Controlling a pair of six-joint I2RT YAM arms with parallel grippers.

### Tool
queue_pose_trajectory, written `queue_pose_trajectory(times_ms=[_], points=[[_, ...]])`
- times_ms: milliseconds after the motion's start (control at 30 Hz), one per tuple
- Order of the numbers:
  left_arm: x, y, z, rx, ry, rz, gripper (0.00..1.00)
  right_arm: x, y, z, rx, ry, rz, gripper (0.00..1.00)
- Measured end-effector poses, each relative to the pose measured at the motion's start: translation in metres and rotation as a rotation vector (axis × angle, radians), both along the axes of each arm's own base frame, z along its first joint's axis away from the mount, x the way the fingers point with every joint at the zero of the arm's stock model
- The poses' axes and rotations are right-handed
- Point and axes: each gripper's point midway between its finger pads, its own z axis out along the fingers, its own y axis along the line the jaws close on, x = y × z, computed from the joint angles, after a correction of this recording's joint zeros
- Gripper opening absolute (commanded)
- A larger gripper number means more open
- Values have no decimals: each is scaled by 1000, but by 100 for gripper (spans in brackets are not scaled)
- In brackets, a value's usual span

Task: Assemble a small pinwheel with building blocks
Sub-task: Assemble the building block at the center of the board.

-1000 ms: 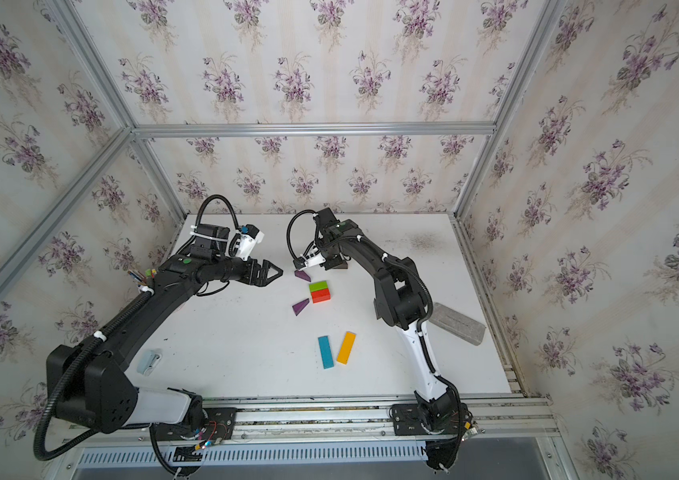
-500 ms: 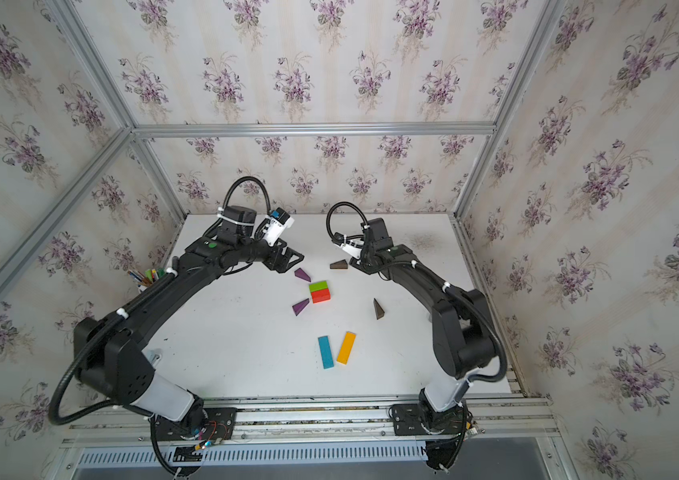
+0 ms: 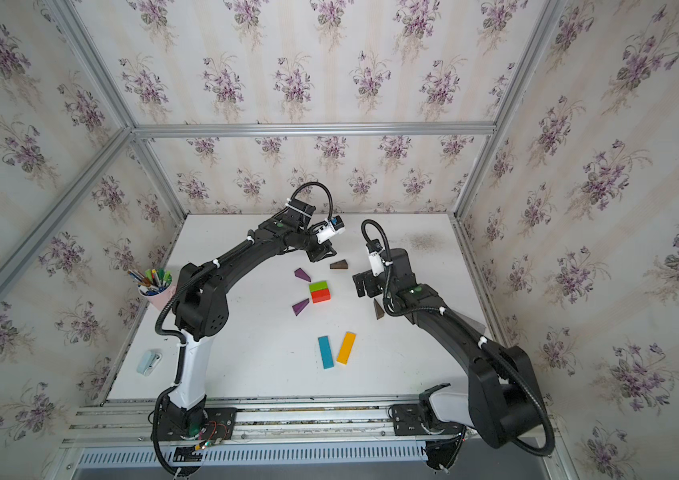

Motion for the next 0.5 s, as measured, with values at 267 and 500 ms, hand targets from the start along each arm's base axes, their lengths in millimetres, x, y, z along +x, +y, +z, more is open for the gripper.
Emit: queue_pose_trajectory(times_ms=[267, 500], points=[[-2, -2, -46, 154, 28, 13, 48, -8, 8, 19, 183, -2, -36, 100], [13, -9, -66, 245, -10, 13, 48, -14, 11, 19, 218, 11, -23, 100]])
